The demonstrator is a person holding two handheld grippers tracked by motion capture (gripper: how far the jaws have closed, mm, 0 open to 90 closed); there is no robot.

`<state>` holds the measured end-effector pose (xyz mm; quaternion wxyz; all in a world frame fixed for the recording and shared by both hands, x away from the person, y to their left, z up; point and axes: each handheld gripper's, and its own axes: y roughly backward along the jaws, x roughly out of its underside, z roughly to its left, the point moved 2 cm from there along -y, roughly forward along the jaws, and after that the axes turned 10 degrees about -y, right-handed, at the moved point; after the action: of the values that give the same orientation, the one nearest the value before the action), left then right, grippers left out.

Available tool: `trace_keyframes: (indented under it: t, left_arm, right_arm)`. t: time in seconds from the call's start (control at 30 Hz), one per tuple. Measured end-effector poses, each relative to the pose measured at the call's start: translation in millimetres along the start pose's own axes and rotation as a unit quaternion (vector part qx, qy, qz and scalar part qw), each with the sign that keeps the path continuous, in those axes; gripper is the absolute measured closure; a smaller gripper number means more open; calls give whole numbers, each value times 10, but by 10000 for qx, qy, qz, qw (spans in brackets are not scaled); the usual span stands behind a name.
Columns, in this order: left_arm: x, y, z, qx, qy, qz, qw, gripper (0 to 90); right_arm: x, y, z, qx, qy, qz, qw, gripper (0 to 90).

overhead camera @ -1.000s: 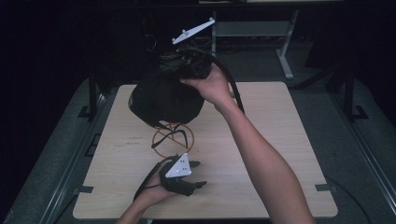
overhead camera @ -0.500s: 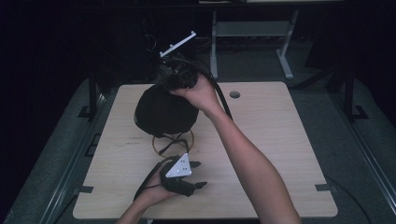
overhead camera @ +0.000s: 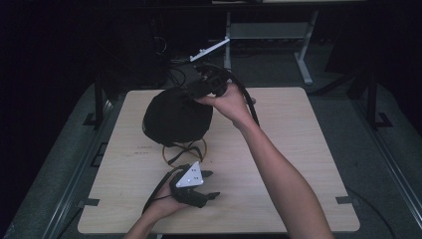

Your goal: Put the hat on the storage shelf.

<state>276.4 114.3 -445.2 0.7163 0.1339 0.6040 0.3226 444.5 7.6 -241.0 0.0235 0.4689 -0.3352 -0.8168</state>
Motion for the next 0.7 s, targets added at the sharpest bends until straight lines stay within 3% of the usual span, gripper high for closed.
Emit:
trace_keyframes:
  t: [0.33, 0.7]
  left_arm:
    - [-3, -10, -6, -51, 39, -27, 10000, 279]
    - [3, -8, -11, -92, 112, -49, 9999, 265]
  right_arm:
    - [124, 172, -116, -48, -131, -135, 9998, 333]
    - [261, 368, -268, 105, -267, -235, 9993, 297]
